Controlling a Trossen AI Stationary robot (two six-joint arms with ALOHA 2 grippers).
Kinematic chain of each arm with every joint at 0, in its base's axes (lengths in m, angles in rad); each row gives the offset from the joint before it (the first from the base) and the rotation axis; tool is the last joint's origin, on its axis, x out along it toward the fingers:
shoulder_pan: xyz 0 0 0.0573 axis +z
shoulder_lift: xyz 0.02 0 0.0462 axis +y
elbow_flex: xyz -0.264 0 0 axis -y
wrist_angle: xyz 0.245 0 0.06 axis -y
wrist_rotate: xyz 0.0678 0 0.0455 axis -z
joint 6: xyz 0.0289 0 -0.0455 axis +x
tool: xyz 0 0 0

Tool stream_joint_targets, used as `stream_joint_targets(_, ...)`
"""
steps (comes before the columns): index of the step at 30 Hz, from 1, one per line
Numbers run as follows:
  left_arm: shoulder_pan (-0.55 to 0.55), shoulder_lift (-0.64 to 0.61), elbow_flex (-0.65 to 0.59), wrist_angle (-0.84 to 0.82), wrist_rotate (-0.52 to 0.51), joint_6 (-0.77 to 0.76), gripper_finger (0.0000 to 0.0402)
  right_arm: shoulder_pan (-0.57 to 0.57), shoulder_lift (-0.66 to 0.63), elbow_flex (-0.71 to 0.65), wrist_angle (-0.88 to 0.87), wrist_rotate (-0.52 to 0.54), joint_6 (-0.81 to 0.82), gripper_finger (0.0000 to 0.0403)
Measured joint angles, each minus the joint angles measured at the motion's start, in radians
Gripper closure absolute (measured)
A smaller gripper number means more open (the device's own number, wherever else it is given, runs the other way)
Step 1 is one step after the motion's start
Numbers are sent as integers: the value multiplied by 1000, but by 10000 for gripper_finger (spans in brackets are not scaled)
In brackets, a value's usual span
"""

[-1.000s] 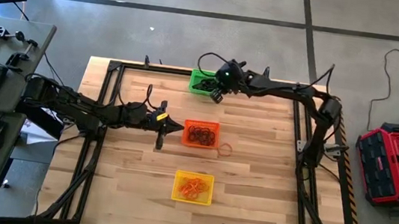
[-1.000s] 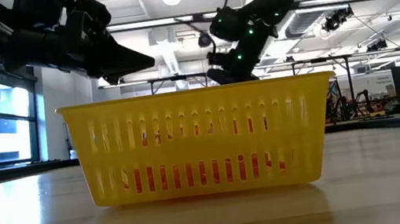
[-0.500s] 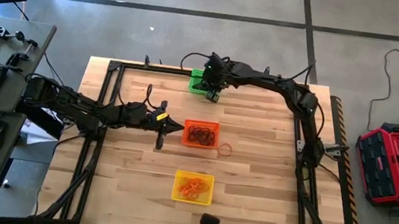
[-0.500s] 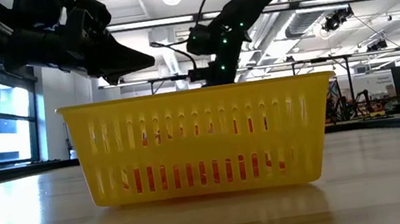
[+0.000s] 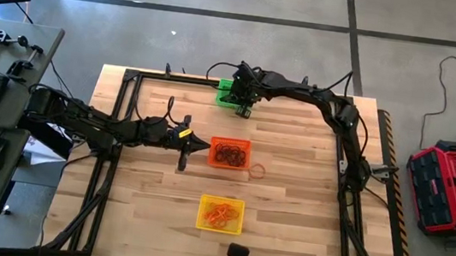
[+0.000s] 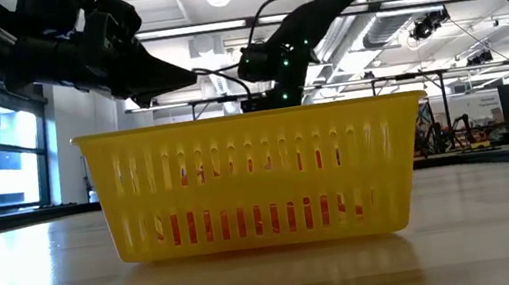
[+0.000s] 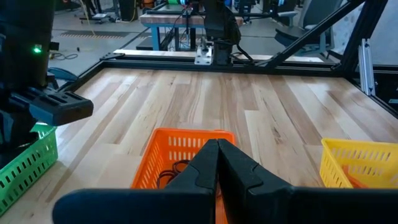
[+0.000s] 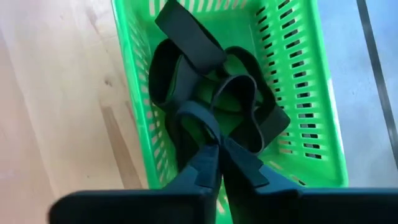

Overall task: Sort rubber bands into baskets
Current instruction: Put the black rubber band into the green bin, then put the orange rubber band into the yellow bin

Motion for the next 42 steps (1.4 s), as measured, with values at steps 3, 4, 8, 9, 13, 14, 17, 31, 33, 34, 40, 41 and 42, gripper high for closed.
stream_joint_targets(3, 0, 0, 0, 0, 0, 0, 401, 1, 0, 0, -3, 0, -1, 364)
stream_joint_targets(4, 0, 0, 0, 0, 0, 0, 401, 2, 0, 0, -2, 0, 8, 350)
stream_joint_targets(8, 0, 0, 0, 0, 0, 0, 401, 4, 0, 0, -2, 1, 34, 292)
stream_joint_targets(9, 0, 0, 0, 0, 0, 0, 401, 6, 0, 0, -3, 2, 34, 280)
stream_joint_targets(13, 0, 0, 0, 0, 0, 1, 401, 12, -2, 2, -42, 7, 32, 263)
stream_joint_targets(14, 0, 0, 0, -1, 0, 1, 401, 17, -6, 2, -54, 8, 32, 269)
stream_joint_targets(17, 0, 0, 0, -4, 0, 3, 401, 38, -36, 2, -74, 25, 33, 306)
stream_joint_targets(31, 0, 0, 0, -6, 0, 11, 401, 93, -246, 0, -52, -38, 48, 400)
stream_joint_targets(33, 0, 0, 0, -6, 0, 11, 401, 101, -248, 0, -36, -66, 58, 400)
stream_joint_targets(34, 0, 0, 0, -6, 0, 11, 401, 107, -247, 0, -36, -78, 58, 401)
stream_joint_targets(40, -2, 0, 0, -8, 0, 11, 401, 144, -291, -197, 174, -93, 80, 402)
stream_joint_targets(41, -2, 0, 1, -14, 0, 11, 401, 148, -311, -256, 242, -93, 99, 402)
stream_joint_targets(42, -2, 0, 1, -18, 0, 11, 401, 151, -336, -320, 303, -93, 120, 402)
